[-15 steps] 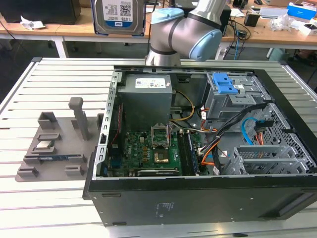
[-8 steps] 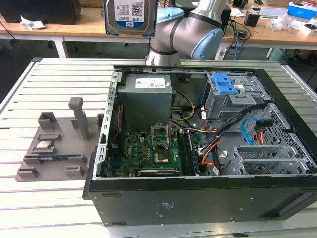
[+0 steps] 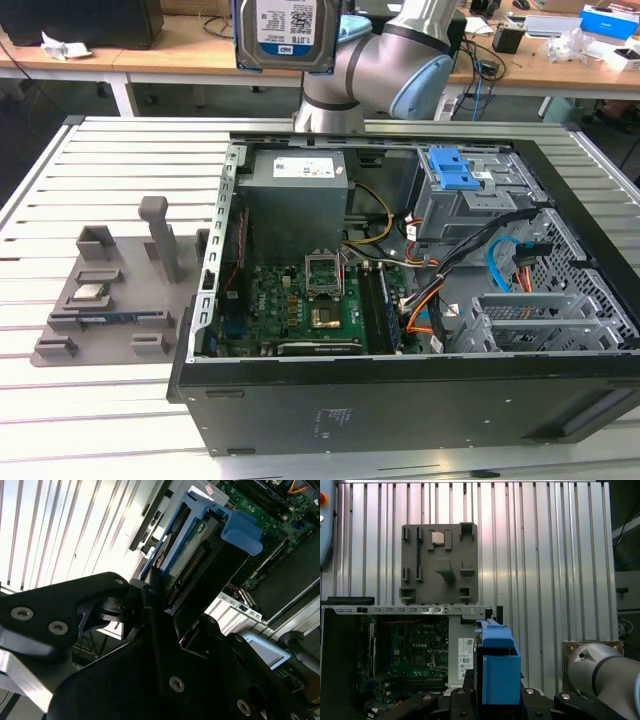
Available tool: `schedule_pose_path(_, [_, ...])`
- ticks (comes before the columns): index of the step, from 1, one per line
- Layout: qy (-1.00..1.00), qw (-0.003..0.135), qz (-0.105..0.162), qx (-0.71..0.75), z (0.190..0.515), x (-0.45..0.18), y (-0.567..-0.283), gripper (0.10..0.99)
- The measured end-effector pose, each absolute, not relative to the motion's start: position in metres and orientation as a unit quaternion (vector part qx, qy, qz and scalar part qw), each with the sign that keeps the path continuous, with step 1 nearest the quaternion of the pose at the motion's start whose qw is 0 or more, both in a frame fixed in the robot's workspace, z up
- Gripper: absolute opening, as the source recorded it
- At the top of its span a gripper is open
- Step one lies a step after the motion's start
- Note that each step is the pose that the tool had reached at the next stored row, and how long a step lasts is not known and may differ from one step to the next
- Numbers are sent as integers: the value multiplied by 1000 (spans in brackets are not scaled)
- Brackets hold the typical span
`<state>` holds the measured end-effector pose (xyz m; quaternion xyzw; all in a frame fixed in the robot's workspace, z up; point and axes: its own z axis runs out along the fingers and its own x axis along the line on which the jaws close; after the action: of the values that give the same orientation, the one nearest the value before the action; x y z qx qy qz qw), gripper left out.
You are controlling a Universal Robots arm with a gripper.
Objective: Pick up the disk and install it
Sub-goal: 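Pick up the disk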
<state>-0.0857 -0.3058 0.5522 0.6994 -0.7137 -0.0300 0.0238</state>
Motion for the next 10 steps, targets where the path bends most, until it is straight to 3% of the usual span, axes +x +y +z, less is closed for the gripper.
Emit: schedule_pose_path(10, [-714,24,-30,699,552,-55,-306,361])
